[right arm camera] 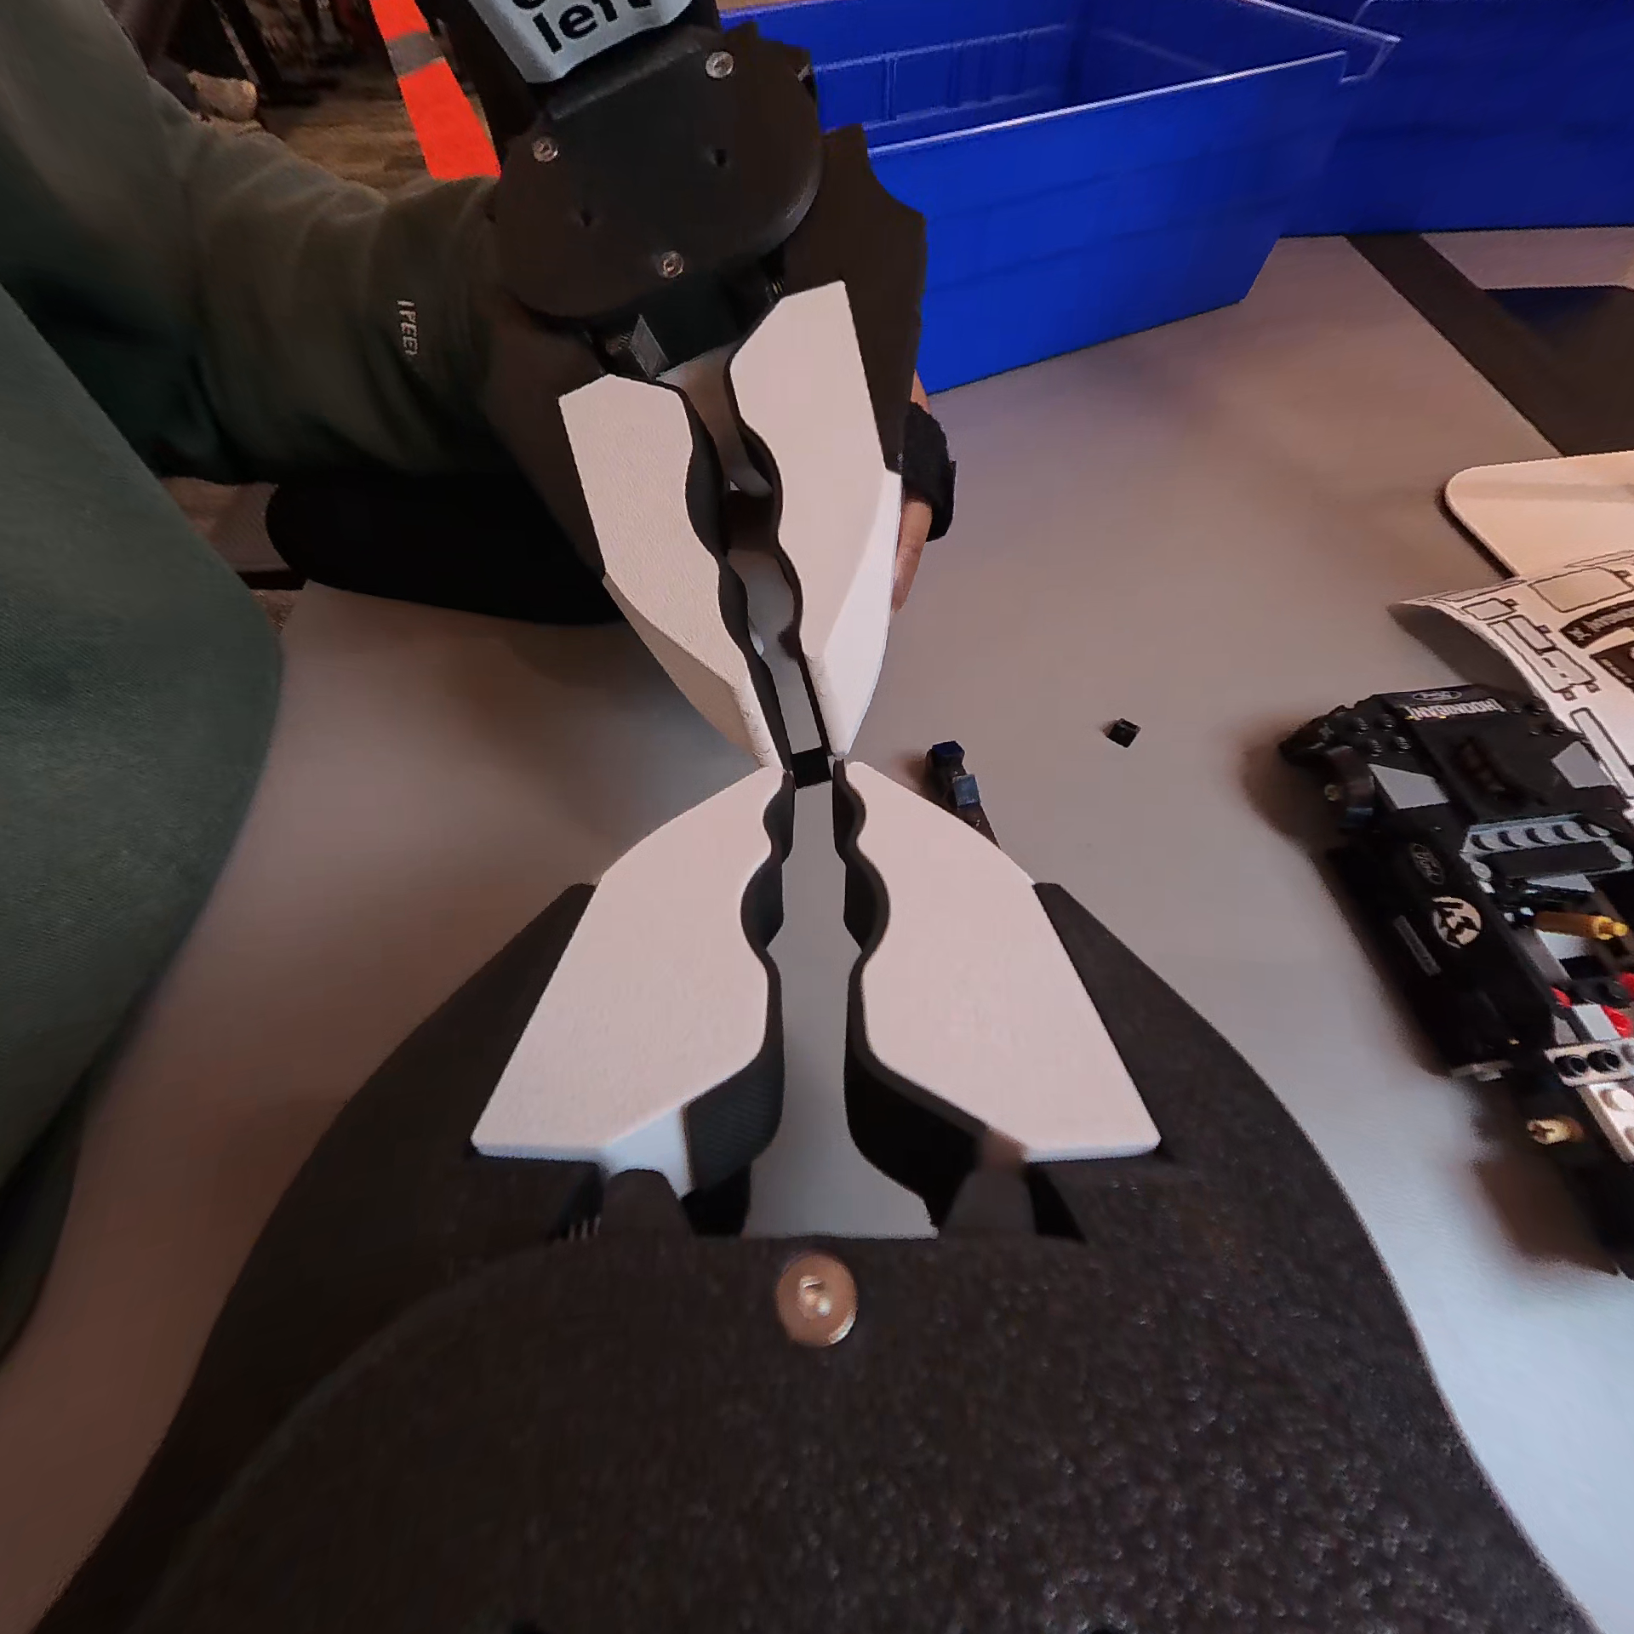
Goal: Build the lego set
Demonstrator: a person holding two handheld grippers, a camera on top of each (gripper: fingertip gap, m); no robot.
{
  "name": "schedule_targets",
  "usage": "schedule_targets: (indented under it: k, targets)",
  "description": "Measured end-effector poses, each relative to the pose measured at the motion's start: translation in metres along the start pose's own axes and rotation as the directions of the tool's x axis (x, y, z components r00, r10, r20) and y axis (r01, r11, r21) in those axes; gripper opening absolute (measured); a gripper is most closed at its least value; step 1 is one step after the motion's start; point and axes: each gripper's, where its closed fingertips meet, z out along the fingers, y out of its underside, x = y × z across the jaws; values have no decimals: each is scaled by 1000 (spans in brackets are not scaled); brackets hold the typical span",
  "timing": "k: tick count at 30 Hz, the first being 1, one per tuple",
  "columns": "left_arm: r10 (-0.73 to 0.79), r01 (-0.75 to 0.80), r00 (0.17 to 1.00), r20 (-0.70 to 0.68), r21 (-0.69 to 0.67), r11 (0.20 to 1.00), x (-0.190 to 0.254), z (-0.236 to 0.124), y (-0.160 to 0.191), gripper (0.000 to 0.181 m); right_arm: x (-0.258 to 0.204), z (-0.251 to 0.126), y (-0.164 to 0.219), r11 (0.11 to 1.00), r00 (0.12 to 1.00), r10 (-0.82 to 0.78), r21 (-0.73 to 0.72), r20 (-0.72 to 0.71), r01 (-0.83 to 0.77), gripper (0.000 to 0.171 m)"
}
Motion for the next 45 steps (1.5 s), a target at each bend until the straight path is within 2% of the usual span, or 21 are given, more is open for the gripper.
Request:
schedule_targets:
  k: [11, 15, 18, 21, 26, 31, 40, 45]
  targets:
    - [0, -2, 999, -54, -33, 999, 10, 3, 6, 8, -7, 3, 10, 989, 993, -120, -82, -3, 119, 8]
    - [-19, 17, 999, -45, -43, 999, 7, 4, 9, 9, -3, 4, 14, 988, 993, -118, -103, -26, 114, 7]
    - [-55, 57, 998, 21, -65, 996, -10, -4, 17, 23, 9, 2, 21, 987, 993, -95, -138, -63, 86, 7]
    - [-145, 155, 987, 66, -165, 974, -27, -10, 45, 28, 22, 1, 24, 982, 992, -82, -175, -92, 65, 7]
    - [-183, 198, 980, 76, -342, 918, -31, -7, 88, 27, 42, 15, 28, 948, 990, -113, -306, -82, 83, 7]
    - [-172, 174, 984, 37, -331, 928, -31, 4, 86, 13, 48, 27, 32, 912, 994, -110, -399, -28, 90, 8]
    - [-113, 80, 990, -89, -319, 945, -3, 38, 62, 12, 30, 0, 56, 853, 998, 5, -521, -67, -39, 7]
    - [-127, 92, 988, -88, -323, 942, 1, 43, 58, 12, 19, -14, 64, 831, 994, 51, -548, -93, -94, 7]
